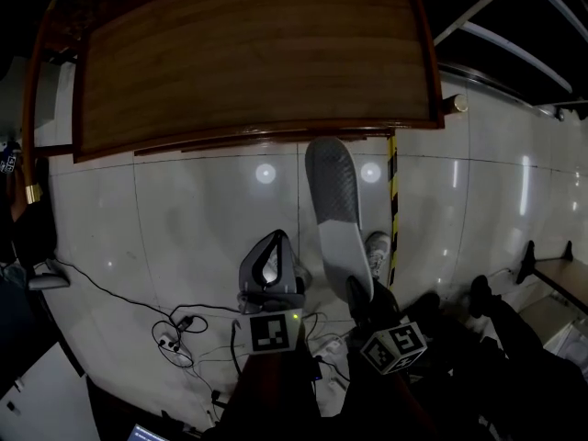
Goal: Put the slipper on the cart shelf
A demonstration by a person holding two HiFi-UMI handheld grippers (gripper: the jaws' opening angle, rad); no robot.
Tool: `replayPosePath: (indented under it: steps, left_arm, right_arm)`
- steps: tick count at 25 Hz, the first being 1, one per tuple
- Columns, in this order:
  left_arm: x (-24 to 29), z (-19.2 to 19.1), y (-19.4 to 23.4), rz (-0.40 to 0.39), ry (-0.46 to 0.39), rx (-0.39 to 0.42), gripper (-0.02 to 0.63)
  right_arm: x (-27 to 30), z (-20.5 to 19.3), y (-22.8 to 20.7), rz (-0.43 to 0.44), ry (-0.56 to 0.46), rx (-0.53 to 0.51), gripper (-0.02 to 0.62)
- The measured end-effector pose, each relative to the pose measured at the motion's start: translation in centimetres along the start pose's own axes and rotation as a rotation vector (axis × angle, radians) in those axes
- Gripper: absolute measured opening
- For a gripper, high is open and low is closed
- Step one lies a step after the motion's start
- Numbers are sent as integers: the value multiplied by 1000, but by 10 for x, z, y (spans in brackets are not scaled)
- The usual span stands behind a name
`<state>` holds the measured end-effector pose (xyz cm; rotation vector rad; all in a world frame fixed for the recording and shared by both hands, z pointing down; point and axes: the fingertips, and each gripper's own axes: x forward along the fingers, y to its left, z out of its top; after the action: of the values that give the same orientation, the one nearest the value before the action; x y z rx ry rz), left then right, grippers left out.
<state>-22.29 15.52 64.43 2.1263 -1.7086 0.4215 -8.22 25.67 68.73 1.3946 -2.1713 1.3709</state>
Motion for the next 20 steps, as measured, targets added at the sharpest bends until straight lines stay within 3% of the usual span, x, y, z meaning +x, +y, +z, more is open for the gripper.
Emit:
replayPosePath:
  steps: [8,13,20]
  left_arm:
    - [-16,6,3,-11,4,-11,14]
    - [-21,27,7,-21,-40,13,14]
    - [-27,87,7,-18,-130,55,14]
  right_arm:
    - [-43,22,53,23,-102,-336,57]
    - [-52,53,67,12,-198,-401,57]
    - [-59,124,100,15,-337,-528,57]
